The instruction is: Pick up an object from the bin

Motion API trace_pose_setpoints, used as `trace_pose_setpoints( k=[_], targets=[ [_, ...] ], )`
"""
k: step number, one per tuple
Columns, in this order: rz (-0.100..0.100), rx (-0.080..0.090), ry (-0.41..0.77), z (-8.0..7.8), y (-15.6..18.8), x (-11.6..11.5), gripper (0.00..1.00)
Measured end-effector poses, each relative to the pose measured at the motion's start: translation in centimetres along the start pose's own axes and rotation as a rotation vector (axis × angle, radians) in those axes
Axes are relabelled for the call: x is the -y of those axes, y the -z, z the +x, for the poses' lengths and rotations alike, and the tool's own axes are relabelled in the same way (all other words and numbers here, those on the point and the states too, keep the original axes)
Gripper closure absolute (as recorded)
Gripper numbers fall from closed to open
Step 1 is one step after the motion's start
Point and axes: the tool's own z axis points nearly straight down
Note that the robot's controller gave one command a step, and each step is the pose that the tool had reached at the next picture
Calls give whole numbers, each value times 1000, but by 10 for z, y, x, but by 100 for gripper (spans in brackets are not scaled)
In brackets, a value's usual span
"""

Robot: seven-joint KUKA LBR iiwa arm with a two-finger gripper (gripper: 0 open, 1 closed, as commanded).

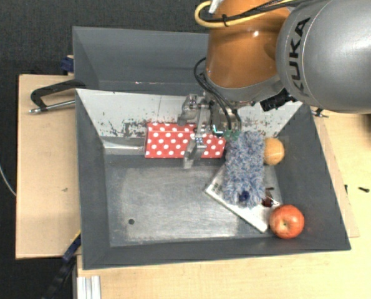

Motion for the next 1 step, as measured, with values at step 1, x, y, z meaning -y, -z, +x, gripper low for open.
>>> trace_pose_setpoints(
  k=[1],
  targets=[
    [-1, 9, -3, -2, 5, 1, 100]
  ],
)
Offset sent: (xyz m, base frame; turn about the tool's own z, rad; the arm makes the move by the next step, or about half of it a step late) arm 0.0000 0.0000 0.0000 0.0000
